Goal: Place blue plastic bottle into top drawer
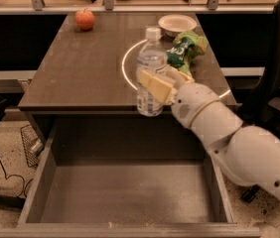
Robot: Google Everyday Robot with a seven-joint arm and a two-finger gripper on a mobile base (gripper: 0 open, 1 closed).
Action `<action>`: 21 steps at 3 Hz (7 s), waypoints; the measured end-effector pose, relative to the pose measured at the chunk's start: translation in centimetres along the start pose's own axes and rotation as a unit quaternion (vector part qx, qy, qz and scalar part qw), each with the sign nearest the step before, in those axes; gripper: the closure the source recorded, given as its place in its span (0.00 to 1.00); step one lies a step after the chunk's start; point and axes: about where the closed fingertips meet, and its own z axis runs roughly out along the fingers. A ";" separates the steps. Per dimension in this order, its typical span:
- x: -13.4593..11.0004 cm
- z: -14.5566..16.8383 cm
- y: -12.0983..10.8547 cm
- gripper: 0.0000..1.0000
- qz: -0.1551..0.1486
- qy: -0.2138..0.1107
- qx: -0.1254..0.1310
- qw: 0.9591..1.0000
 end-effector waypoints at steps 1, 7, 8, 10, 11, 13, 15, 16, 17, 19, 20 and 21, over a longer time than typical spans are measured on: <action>-2.5 -0.6 -9.1 1.00 0.053 0.027 0.012 0.998; 0.8 -8.0 -2.4 1.00 -0.016 0.146 -0.145 0.978; 4.7 -10.1 0.4 1.00 -0.038 0.156 -0.200 0.967; 13.5 -9.4 4.4 1.00 -0.060 0.198 -0.292 0.934; 17.1 -7.7 5.8 1.00 -0.050 0.201 -0.302 0.930; 21.3 -2.9 8.6 1.00 -0.044 0.193 -0.286 0.938; 23.2 -0.4 11.1 1.00 -0.029 0.183 -0.307 0.933; 24.4 -0.3 10.9 1.00 -0.018 0.168 -0.310 0.936; 25.8 -0.3 10.8 1.00 -0.011 0.166 -0.314 0.935; 28.0 0.5 11.1 1.00 -0.013 0.175 -0.335 0.926; 29.2 0.4 11.2 1.00 -0.013 0.163 -0.346 0.924; 30.0 -0.9 10.9 1.00 -0.013 0.148 -0.344 0.927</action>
Offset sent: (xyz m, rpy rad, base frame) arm -0.0602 -0.0421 -0.0120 -0.2583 0.3541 0.6637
